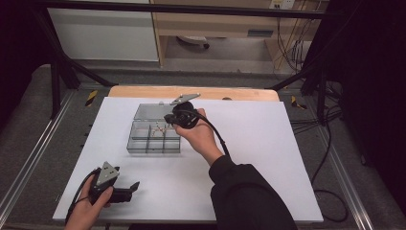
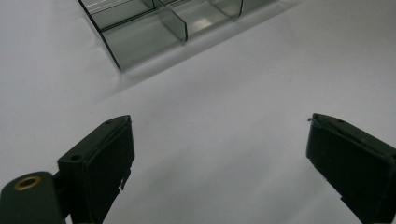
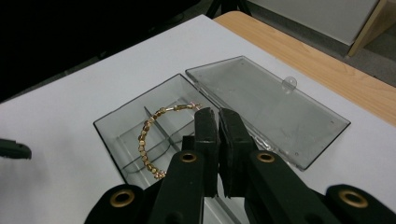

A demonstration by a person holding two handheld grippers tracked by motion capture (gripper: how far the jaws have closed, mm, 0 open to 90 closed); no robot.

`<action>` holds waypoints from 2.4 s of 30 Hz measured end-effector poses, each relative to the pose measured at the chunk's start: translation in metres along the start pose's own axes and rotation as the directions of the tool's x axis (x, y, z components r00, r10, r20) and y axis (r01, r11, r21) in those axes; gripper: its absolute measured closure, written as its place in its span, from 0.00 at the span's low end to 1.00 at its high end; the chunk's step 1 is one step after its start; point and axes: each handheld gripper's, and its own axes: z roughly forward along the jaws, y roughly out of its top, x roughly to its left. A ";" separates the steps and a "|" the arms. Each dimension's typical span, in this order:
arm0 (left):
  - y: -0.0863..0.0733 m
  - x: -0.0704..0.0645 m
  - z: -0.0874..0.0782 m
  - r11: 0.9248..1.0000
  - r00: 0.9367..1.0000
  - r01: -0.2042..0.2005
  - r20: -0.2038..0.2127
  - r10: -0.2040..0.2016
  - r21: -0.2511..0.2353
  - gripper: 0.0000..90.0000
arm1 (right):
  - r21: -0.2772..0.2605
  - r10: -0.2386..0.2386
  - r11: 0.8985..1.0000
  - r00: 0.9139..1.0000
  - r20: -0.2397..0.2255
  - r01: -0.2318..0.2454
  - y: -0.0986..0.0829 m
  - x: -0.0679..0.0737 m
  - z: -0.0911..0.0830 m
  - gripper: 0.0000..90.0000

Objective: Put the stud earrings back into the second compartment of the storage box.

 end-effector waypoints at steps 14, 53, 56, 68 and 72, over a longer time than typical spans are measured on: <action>0.001 0.002 -0.002 1.000 1.000 0.005 -0.001 -0.005 -0.011 0.09 | -0.003 0.085 0.996 0.996 0.032 -0.085 0.005 -0.013 0.032 0.97; 0.002 0.002 -0.002 1.000 1.000 0.006 0.002 -0.006 -0.014 0.09 | 0.109 0.031 0.993 0.996 0.079 -0.039 -0.013 0.003 0.078 0.97; 0.001 0.002 -0.002 1.000 1.000 0.006 0.003 -0.006 -0.013 0.09 | 0.110 0.042 0.993 0.995 0.090 -0.052 -0.013 0.001 0.080 0.97; 0.001 0.002 -0.002 1.000 1.000 0.005 0.003 -0.005 -0.015 0.09 | 0.070 0.080 0.994 0.992 0.094 -0.086 -0.022 -0.002 0.083 0.83; 0.001 0.002 -0.003 1.000 1.000 0.005 0.002 -0.005 -0.018 0.09 | 0.053 0.077 0.995 0.993 0.091 -0.082 -0.024 -0.001 0.074 0.78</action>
